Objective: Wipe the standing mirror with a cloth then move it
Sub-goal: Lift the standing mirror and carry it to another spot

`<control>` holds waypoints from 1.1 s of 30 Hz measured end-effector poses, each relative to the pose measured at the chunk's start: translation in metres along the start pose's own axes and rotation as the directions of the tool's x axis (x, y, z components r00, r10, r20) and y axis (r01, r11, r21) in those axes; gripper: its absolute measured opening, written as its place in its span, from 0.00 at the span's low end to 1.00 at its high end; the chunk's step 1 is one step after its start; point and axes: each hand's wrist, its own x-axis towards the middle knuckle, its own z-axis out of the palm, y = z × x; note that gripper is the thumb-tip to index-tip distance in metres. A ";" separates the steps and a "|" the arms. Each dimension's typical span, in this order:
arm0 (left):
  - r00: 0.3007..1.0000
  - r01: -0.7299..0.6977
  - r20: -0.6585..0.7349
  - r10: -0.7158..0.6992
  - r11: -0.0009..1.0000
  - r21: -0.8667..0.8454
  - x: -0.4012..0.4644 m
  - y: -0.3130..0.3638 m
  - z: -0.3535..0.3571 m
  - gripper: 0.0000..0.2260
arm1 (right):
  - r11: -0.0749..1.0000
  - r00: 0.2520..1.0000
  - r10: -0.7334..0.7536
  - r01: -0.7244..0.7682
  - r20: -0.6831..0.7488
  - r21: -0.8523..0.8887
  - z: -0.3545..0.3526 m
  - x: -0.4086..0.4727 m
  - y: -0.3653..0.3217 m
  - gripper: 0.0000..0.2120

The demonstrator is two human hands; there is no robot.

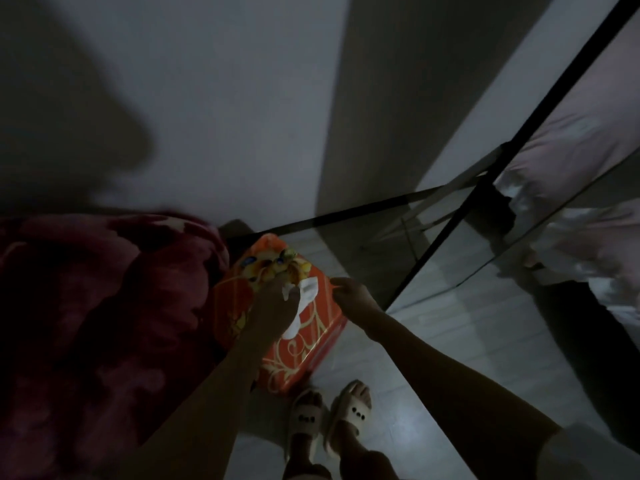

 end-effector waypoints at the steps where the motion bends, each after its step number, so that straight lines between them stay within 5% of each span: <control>1: 0.999 -0.054 -0.001 0.054 0.998 0.035 -0.010 0.025 -0.012 0.11 | 1.000 0.999 -0.010 0.010 -0.041 0.003 -0.009 -0.007 -0.010 0.10; 8: 0.965 -0.261 0.030 0.261 0.965 -0.018 -0.020 0.159 -0.036 0.16 | 0.988 0.950 -0.149 0.130 -0.274 -0.087 -0.097 -0.052 -0.074 0.14; 11: 0.920 -0.383 0.059 0.387 0.921 -0.074 -0.025 0.227 -0.045 0.17 | 0.970 0.871 -0.243 0.211 -0.427 -0.123 -0.137 -0.084 -0.097 0.13; 13: 0.884 -0.457 0.052 0.466 0.881 -0.127 -0.030 0.272 -0.050 0.17 | 0.944 0.700 -0.326 0.280 -0.635 -0.176 -0.164 -0.106 -0.112 0.11; 15: 0.845 -0.519 0.044 0.532 0.839 -0.165 -0.034 0.314 -0.053 0.17 | 0.909 0.443 -0.382 0.337 -0.811 -0.244 -0.193 -0.129 -0.132 0.13; 17: 0.822 -0.560 0.000 0.570 0.808 -0.185 -0.035 0.346 -0.056 0.16 | 0.893 0.304 -0.410 0.325 -0.860 -0.311 -0.221 -0.141 -0.155 0.24; 24: 0.796 -0.602 -0.093 0.598 0.771 -0.208 -0.026 0.400 -0.073 0.16 | 0.864 0.278 -0.492 0.268 -0.825 -0.425 -0.268 -0.113 -0.224 0.52; 30: 0.783 -0.620 -0.105 0.613 0.756 -0.208 -0.013 0.412 -0.083 0.16 | 0.860 0.139 -0.494 0.223 -0.858 -0.459 -0.274 -0.100 -0.234 0.42; 33: 0.785 -0.614 -0.082 0.614 0.755 -0.230 -0.011 0.417 -0.077 0.16 | 0.850 0.136 -0.498 0.271 -0.856 -0.451 -0.285 -0.103 -0.223 0.42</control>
